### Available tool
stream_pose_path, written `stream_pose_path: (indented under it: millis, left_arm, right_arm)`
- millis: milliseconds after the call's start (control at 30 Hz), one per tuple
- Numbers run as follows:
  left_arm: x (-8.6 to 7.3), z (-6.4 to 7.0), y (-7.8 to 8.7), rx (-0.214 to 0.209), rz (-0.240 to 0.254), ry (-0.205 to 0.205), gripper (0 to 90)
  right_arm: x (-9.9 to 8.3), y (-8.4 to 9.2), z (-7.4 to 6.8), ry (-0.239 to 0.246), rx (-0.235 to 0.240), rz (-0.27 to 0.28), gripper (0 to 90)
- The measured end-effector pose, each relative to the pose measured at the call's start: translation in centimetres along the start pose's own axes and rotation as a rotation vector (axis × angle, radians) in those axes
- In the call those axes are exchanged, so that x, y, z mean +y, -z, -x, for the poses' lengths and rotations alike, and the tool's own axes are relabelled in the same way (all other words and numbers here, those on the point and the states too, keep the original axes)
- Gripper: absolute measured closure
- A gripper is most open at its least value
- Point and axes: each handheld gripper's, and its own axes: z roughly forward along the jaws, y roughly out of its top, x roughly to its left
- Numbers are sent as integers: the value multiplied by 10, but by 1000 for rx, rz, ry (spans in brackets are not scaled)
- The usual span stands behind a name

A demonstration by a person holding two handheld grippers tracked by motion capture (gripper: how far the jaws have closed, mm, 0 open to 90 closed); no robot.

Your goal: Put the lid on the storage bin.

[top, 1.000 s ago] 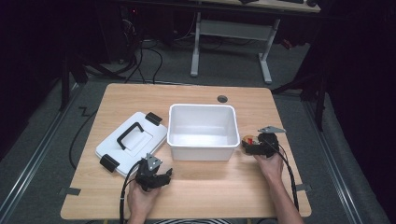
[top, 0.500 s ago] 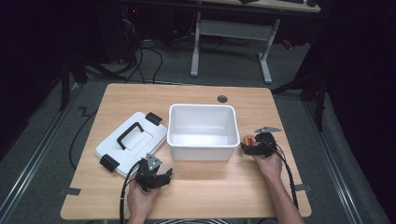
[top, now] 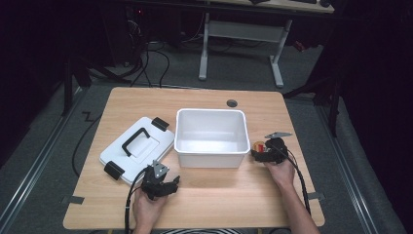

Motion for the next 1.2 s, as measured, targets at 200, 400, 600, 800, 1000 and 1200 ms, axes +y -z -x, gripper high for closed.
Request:
stream_pose_path:
  millis: [200, 400, 600, 800, 1000, 1200]
  left_arm:
    - [0, 0, 0, 0, 0, 0, 295]
    - [0, 0, 0, 0, 0, 0, 295]
    - [0, 0, 0, -1, 0, 0, 295]
    - [0, 0, 0, -1, 1, 0, 295]
    - [0, 0, 0, -1, 0, -1, 295]
    - [0, 0, 0, -2, 1, -1, 295]
  right_arm:
    - [5, 0, 1, 5, 6, -37, 203]
    - [9, 1, 0, 10, 8, -75, 204]
    - [13, 0, -1, 29, -1, -109, 205]
    - [14, 3, 0, 34, 2, -126, 205]
    - [14, 7, 3, 20, 15, -124, 205]
    - [14, 13, 6, 8, 35, -115, 205]
